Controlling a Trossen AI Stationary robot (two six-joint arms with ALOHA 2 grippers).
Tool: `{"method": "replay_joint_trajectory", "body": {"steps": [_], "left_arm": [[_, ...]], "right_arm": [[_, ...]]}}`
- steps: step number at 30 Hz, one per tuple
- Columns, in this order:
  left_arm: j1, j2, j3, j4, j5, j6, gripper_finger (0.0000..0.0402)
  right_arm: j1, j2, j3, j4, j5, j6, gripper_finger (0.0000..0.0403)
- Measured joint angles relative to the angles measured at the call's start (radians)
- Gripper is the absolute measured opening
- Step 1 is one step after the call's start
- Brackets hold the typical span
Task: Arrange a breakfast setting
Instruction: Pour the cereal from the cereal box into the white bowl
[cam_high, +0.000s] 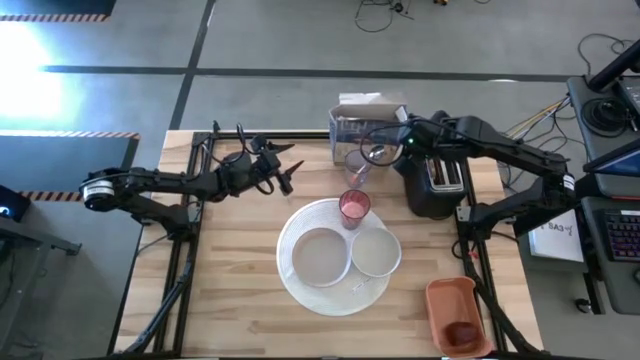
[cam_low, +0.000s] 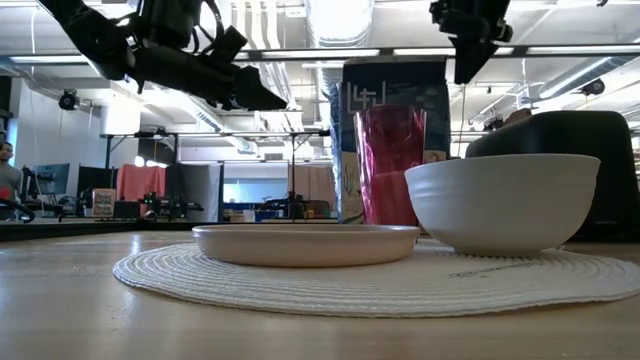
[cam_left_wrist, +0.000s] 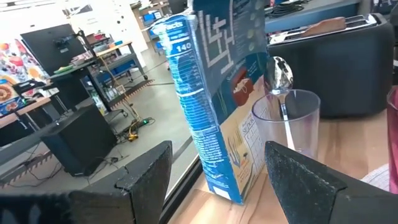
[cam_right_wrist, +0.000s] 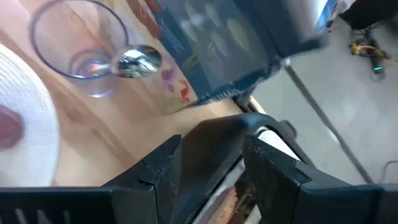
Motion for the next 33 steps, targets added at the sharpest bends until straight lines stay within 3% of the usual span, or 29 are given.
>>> {"method": "replay_joint_trajectory", "body": {"steps": [5, 8, 15, 21, 26, 30, 33], "left_arm": [[0.02, 0.0, 0.0, 0.0, 0.0, 0.0, 0.024], [0.036, 0.0, 0.0, 0.0, 0.0, 0.0, 0.024], [0.059, 0.0, 0.0, 0.0, 0.016, -0.006, 0.024], [0.061, 0.0, 0.0, -0.023, 0.085, 0.018, 0.0239], [0.081, 0.0, 0.0, -0.025, 0.087, 0.044, 0.0239], [0.109, 0.0, 0.0, -0.031, 0.144, 0.042, 0.0239], [0.136, 0.001, 0.0, -0.021, 0.194, 0.044, 0.024]], "right_arm": [[-0.001, 0.001, -0.024, -0.006, 0.093, 0.058, 0.0162], [-0.018, 0.001, -0.03, -0.008, 0.098, 0.077, 0.0162], [-0.102, -0.001, -0.031, -0.043, -0.025, 0.058, 0.0171], [-0.166, -0.001, -0.031, -0.038, -0.055, -0.042, 0.0219], [-0.197, -0.008, -0.037, 0.038, -0.074, -0.152, 0.0264], [-0.2, -0.05, -0.092, 0.153, -0.219, -0.258, 0.0286], [-0.211, -0.113, -0.159, 0.22, -0.264, -0.264, 0.0298]]}}
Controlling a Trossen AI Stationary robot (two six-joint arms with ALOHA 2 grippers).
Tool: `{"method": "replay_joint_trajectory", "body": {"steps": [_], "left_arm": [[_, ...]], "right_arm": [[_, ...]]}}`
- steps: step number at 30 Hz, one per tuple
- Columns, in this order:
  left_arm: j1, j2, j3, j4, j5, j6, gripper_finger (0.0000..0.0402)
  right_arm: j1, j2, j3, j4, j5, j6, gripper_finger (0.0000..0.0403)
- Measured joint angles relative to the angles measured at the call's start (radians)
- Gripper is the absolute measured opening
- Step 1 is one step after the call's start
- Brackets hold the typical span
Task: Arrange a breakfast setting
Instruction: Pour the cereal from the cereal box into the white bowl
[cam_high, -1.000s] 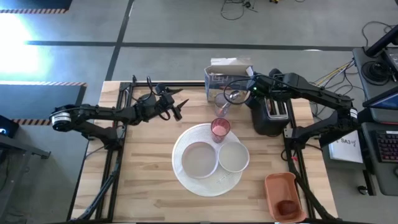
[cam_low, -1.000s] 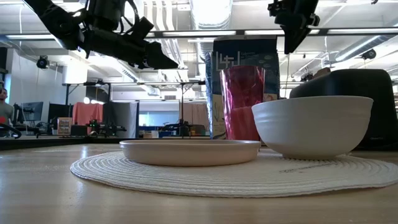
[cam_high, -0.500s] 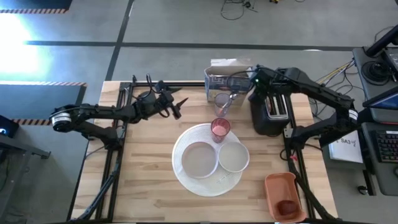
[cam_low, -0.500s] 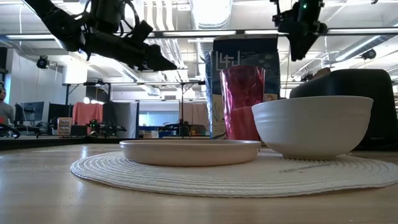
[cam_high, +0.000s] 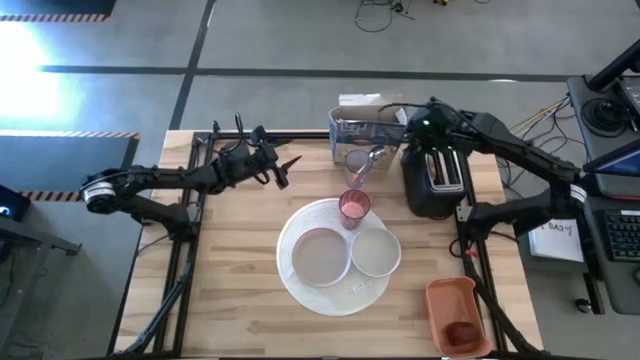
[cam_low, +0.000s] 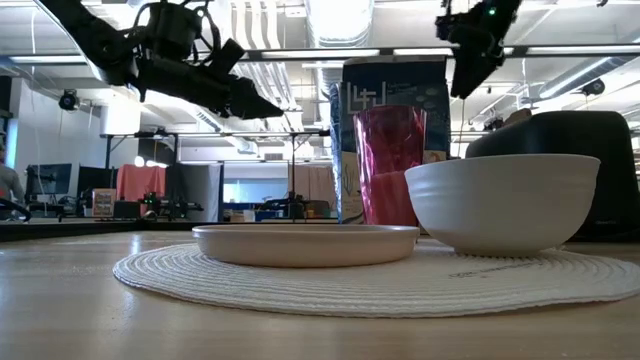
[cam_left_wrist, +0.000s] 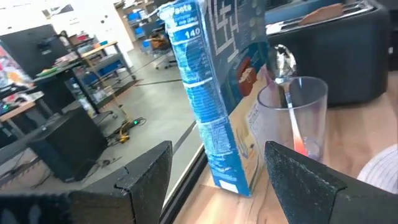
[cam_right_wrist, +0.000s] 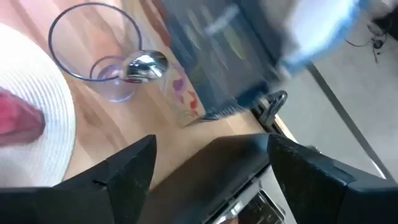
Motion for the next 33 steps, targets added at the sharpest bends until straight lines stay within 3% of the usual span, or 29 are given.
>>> {"method": "replay_joint_trajectory", "body": {"steps": [5, 8, 12, 17, 21, 29, 33], "left_arm": [[0.069, 0.0, 0.0, 0.005, 0.081, -0.015, 0.0239], [0.102, 0.001, 0.0, 0.022, 0.194, -0.028, 0.0239], [0.114, 0.001, 0.008, 0.035, 0.228, -0.019, 0.0239], [0.119, 0.077, 0.059, 0.035, 0.261, 0.0, 0.0239], [0.119, 0.196, 0.144, 0.035, 0.339, 0.009, 0.0239], [0.151, 0.36, 0.302, 0.035, 0.317, 0.046, 0.0225], [0.172, 0.4, 0.32, 0.029, 0.412, 0.054, 0.0208]], "right_arm": [[-0.012, -0.15, -0.153, 0.058, 0.008, 0.054, 0.0314], [-0.011, -0.234, -0.254, 0.165, 0.007, 0.099, 0.032], [-0.013, -0.296, -0.358, 0.321, 0.011, 0.083, 0.0323], [-0.013, -0.3, -0.439, 0.474, 0.09, -0.02, 0.0319], [-0.016, -0.277, -0.474, 0.537, 0.086, -0.084, 0.0318], [-0.076, -0.235, -0.486, 0.548, 0.086, -0.156, 0.0318], [-0.125, -0.224, -0.486, 0.592, 0.066, -0.22, 0.0313]]}}
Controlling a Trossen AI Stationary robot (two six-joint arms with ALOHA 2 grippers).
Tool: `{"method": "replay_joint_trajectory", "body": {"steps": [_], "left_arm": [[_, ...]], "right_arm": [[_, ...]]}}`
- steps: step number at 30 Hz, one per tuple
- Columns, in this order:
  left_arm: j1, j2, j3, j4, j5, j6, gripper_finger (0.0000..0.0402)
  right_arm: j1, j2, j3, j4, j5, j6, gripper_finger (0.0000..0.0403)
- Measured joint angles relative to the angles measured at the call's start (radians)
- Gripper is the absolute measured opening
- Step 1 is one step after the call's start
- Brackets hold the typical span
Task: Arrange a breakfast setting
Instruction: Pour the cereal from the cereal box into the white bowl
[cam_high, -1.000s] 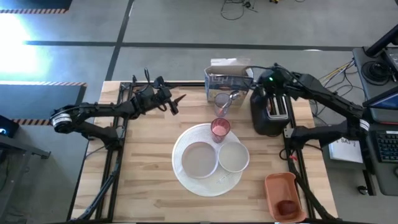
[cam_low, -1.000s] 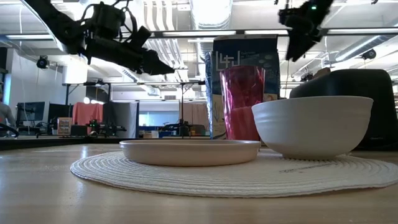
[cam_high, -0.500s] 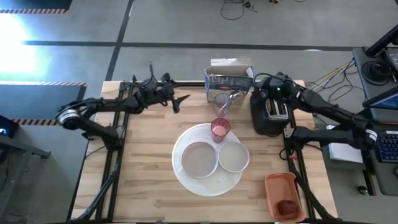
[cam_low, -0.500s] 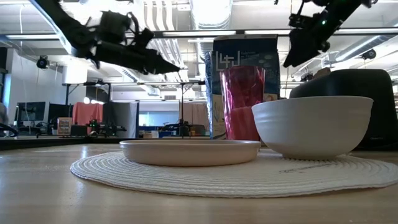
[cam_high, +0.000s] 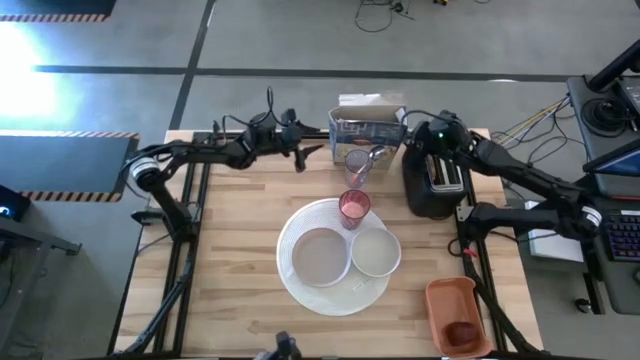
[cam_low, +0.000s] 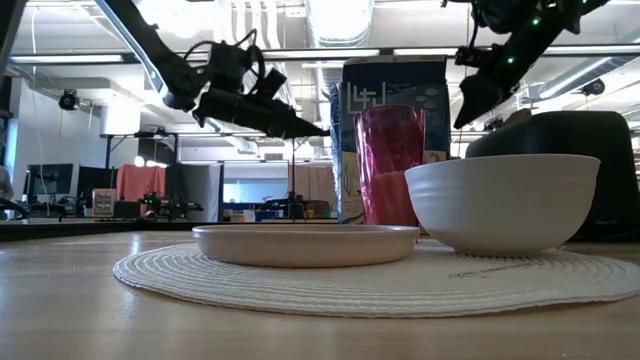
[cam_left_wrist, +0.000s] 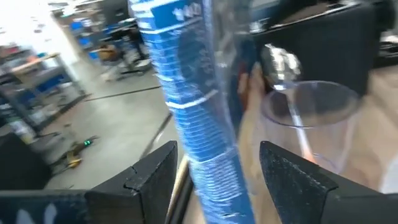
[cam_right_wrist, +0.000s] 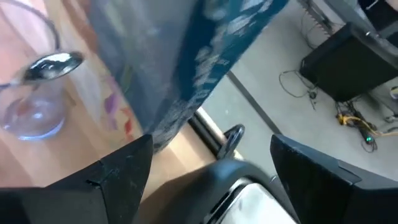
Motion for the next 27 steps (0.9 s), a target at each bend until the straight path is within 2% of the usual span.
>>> {"method": "replay_joint_trajectory", "body": {"steps": [2, 5, 14, 21, 27], "left_arm": [[0.007, 0.014, 0.002, 0.0, 0.042, -0.001, 0.0201], [0.013, 0.023, 0.006, -0.004, 0.047, 0.0, 0.0195], [0.039, 0.045, 0.084, -0.017, 0.05, -0.029, 0.0195], [0.038, 0.131, 0.197, -0.11, 0.057, -0.027, 0.0195], [0.041, 0.152, 0.234, -0.138, 0.057, -0.026, 0.0194]], "right_arm": [[-0.031, 0.001, 0.0, 0.029, -0.057, -0.015, 0.0314], [-0.078, 0.001, 0.0, 0.063, -0.152, -0.022, 0.0316], [-0.159, 0.048, 0.0, 0.128, -0.328, -0.057, 0.032], [-0.164, 0.14, 0.0, 0.161, -0.359, -0.06, 0.0315], [-0.164, 0.183, 0.0, 0.163, -0.382, -0.08, 0.0313]]}}
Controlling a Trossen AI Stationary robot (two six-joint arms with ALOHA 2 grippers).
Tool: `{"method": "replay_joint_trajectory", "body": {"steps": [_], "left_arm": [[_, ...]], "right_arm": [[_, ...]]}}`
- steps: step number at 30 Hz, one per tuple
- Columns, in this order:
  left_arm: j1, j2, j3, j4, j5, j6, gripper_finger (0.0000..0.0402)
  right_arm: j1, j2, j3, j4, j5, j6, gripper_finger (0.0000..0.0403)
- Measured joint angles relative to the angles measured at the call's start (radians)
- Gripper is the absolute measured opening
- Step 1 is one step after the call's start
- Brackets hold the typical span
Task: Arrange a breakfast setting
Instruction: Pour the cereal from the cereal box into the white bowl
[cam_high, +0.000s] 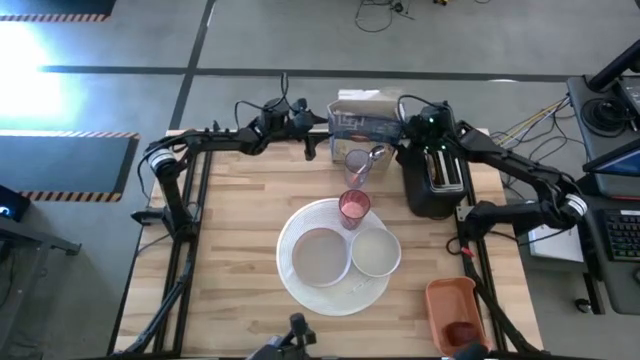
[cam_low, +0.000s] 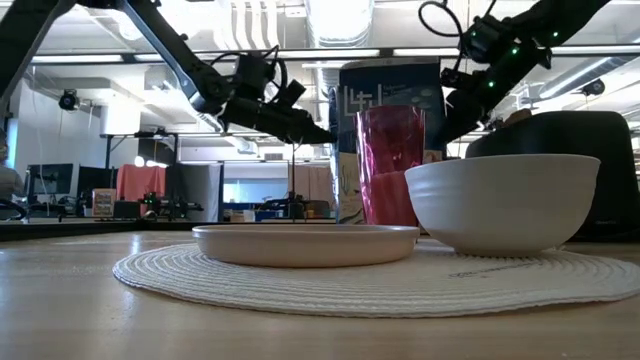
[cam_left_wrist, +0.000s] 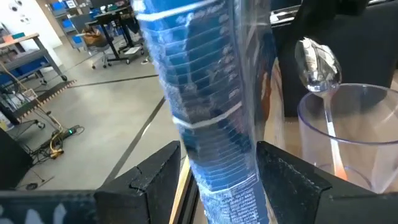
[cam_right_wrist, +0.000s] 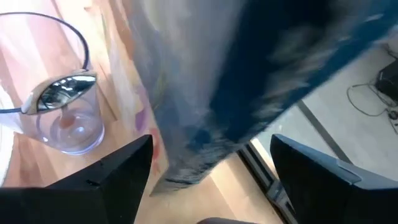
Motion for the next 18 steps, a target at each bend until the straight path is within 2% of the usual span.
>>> {"method": "replay_joint_trajectory", "body": {"steps": [3, 8, 10, 18], "left_arm": [[0.0, 0.0, 0.009, -0.002, 0.027, 0.006, 0.0194], [0.0, 0.011, 0.036, -0.015, 0.168, -0.001, 0.0194], [-0.002, 0.023, 0.05, -0.016, 0.172, -0.001, 0.0194], [-0.001, 0.076, 0.108, -0.016, 0.168, -0.008, 0.0194]], "right_arm": [[0.0, 0.004, 0.0, 0.011, -0.002, -0.009, 0.0308], [0.0, -0.001, -0.001, 0.048, -0.038, -0.021, 0.0302], [0.0, -0.003, 0.0, 0.085, -0.073, -0.021, 0.03], [0.001, 0.006, 0.004, 0.115, -0.097, -0.018, 0.0299]]}}
